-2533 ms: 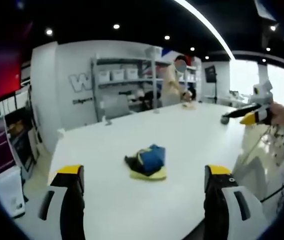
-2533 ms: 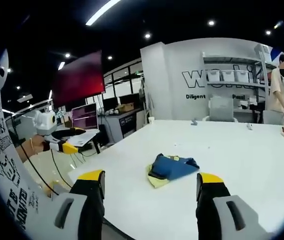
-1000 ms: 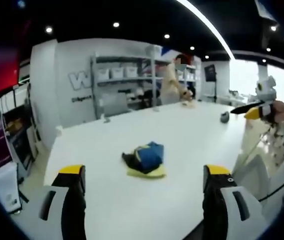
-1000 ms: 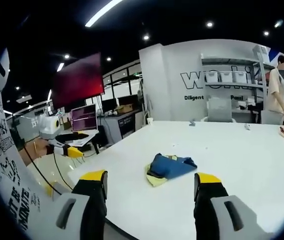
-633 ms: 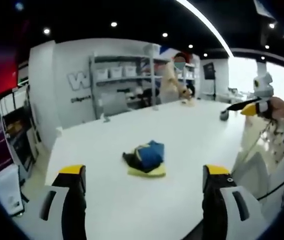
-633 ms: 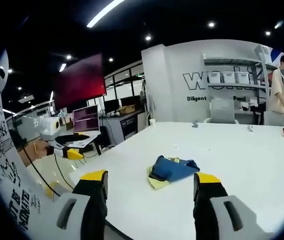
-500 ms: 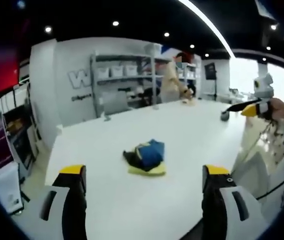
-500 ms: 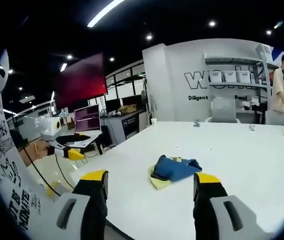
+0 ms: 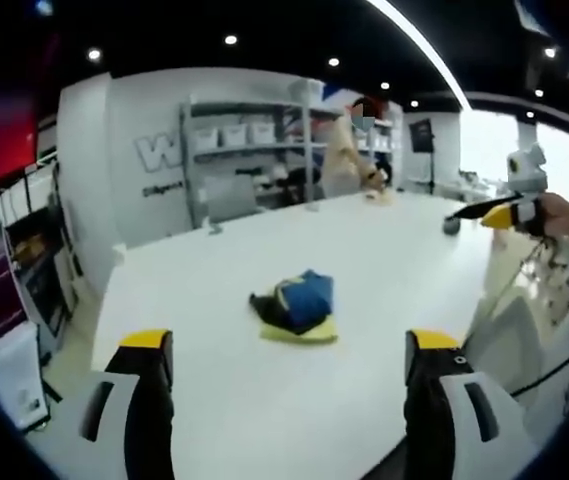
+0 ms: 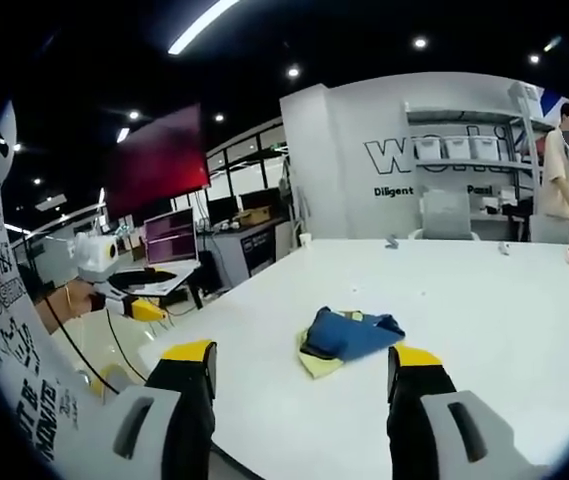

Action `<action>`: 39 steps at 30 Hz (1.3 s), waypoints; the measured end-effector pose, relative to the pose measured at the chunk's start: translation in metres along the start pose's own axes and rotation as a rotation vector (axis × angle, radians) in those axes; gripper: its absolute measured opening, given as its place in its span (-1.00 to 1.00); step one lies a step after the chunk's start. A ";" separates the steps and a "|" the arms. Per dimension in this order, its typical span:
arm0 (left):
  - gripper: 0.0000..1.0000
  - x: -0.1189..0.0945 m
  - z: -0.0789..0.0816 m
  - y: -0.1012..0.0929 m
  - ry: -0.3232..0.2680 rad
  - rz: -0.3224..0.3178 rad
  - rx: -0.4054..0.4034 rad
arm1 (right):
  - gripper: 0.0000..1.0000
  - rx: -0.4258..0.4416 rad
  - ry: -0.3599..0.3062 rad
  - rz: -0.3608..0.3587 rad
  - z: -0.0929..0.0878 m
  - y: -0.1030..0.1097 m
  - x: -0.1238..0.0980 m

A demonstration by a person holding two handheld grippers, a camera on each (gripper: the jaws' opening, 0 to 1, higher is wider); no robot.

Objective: Fold the garment on the visible template until the final outline fits inside the template.

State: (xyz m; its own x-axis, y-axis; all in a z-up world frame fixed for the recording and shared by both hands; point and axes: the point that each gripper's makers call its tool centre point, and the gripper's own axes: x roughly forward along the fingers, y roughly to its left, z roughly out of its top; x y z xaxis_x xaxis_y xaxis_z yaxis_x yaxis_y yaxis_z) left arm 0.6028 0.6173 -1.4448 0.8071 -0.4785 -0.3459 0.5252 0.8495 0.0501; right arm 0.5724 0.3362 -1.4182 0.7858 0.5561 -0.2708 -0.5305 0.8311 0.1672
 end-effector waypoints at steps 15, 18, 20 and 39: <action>0.59 0.018 -0.001 0.025 0.029 0.015 0.026 | 0.31 0.008 0.047 -0.012 -0.009 -0.016 0.031; 0.61 0.021 0.003 0.032 -0.002 0.037 0.008 | 0.30 -0.015 0.057 -0.004 -0.006 -0.019 0.040; 0.61 0.027 0.004 0.036 -0.022 0.029 -0.031 | 0.29 -0.043 0.076 0.009 -0.006 -0.022 0.047; 0.59 0.107 0.008 0.033 0.026 -0.093 0.055 | 0.24 -0.092 0.130 0.098 0.000 -0.037 0.127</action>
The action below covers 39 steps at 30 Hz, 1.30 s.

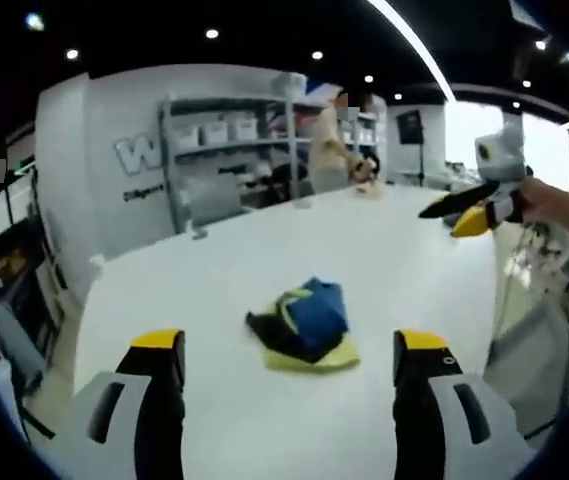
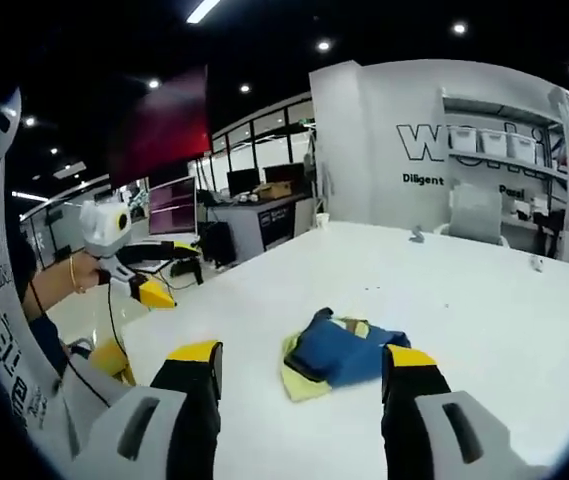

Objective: Fold the garment on the visible template until the final outline fits inside the template.

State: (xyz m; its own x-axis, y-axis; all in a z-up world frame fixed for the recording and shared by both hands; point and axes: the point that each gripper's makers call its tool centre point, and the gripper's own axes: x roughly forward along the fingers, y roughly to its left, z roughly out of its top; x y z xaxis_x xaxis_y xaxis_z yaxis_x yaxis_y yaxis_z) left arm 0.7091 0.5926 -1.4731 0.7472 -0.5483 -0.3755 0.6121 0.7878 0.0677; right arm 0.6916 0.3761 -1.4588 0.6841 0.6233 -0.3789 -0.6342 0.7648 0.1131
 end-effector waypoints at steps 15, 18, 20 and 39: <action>0.49 0.060 -0.030 0.007 0.069 -0.024 0.032 | 0.22 -0.038 0.041 0.085 -0.002 -0.010 0.054; 0.49 0.069 -0.032 0.000 0.079 -0.050 0.031 | 0.21 -0.061 0.066 0.115 -0.008 -0.008 0.069; 0.49 0.073 -0.031 -0.002 0.079 -0.060 0.033 | 0.21 -0.062 0.074 0.127 -0.010 -0.007 0.075; 0.15 0.110 -0.049 0.018 0.147 -0.004 0.092 | 0.04 -0.019 0.115 0.081 -0.039 -0.010 0.140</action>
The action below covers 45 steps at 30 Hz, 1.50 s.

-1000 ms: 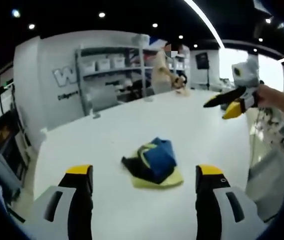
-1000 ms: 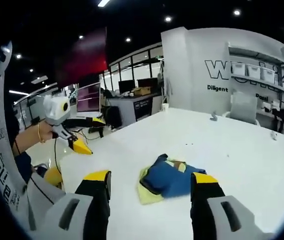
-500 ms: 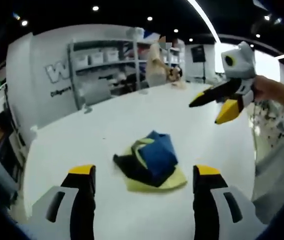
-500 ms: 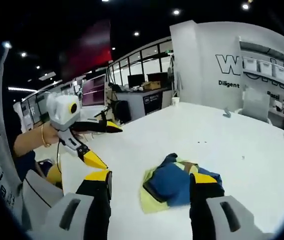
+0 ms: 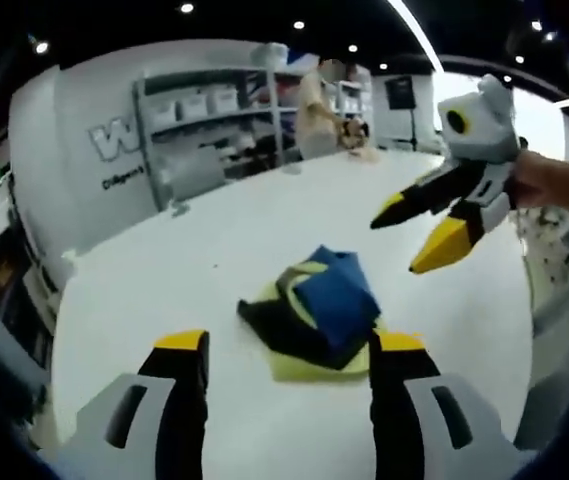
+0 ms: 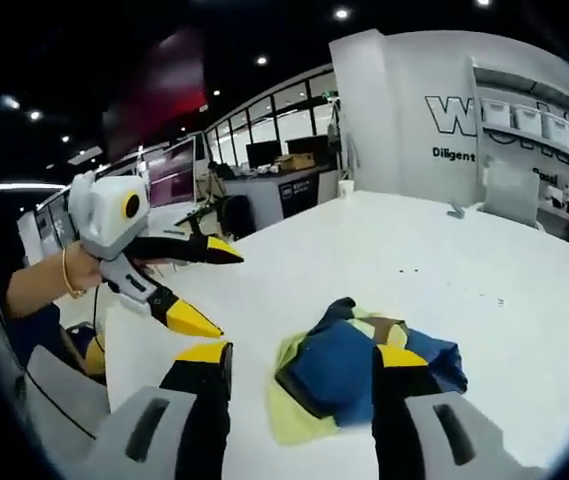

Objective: Fold the garment on the visible template until the final outline fits inside the template.

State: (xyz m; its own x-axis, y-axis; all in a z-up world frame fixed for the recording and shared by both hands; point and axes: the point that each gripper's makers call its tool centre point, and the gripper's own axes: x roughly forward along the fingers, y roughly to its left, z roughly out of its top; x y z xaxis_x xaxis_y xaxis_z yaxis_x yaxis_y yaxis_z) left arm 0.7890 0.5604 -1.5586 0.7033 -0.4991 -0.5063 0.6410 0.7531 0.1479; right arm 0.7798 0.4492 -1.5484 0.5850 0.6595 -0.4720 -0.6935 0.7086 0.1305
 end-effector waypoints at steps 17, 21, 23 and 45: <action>-0.08 0.038 -0.011 0.014 -0.013 0.077 -0.044 | -0.14 -0.053 0.079 -0.150 -0.017 -0.022 0.043; -0.12 0.048 -0.019 0.012 0.010 0.078 -0.044 | -0.34 -0.011 0.067 -0.145 -0.019 -0.022 0.054; -0.17 0.051 -0.021 0.011 0.017 0.078 -0.041 | -0.38 0.006 0.070 -0.142 -0.020 -0.022 0.056; -0.48 0.086 -0.040 0.001 0.001 0.005 -0.259 | -0.53 0.044 0.146 -0.248 -0.049 -0.031 0.099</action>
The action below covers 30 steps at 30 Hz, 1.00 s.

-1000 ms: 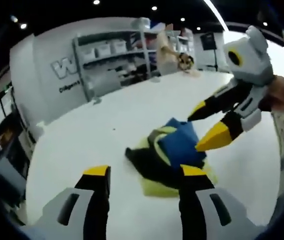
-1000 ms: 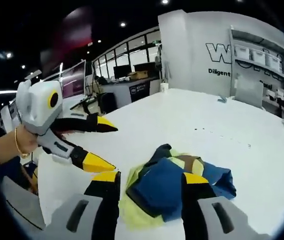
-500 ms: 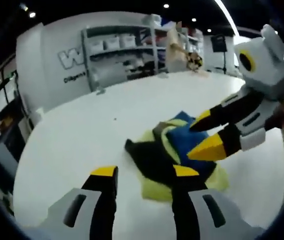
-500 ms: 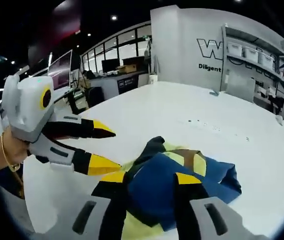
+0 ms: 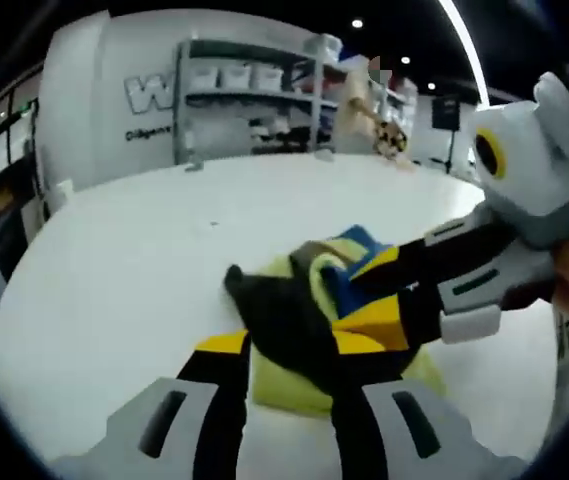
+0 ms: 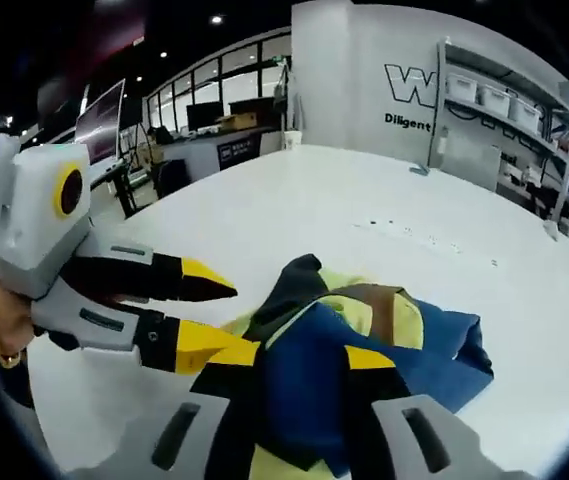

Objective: Fold the garment on the visible template until the final outline fits inside the template.

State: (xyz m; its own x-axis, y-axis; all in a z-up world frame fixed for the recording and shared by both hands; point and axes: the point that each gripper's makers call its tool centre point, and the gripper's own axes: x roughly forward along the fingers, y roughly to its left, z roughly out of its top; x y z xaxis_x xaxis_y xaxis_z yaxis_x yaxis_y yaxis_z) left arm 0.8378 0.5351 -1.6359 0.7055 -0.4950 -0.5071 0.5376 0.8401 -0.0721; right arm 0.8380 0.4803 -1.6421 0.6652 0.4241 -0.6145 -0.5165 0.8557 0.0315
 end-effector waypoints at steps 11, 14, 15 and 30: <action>-0.51 0.002 -0.004 -0.014 0.000 -0.055 -0.041 | -0.98 0.034 -0.041 0.043 0.000 0.003 -0.010; -0.52 0.005 -0.005 -0.015 -0.003 -0.060 -0.059 | -1.00 0.055 -0.047 0.056 0.000 0.001 -0.014; -0.52 0.005 -0.005 -0.015 -0.006 -0.060 -0.063 | -1.00 0.058 -0.049 0.058 0.001 0.001 -0.015; -0.57 0.011 -0.007 -0.022 0.000 -0.082 -0.114 | -1.00 0.114 -0.073 0.046 -0.008 -0.025 -0.046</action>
State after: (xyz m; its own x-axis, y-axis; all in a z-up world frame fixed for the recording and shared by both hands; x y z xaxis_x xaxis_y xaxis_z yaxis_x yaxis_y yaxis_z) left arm 0.8304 0.5130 -1.6459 0.6614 -0.5632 -0.4953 0.5378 0.8164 -0.2103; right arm 0.8162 0.4368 -1.6210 0.6821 0.4804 -0.5512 -0.4851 0.8614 0.1505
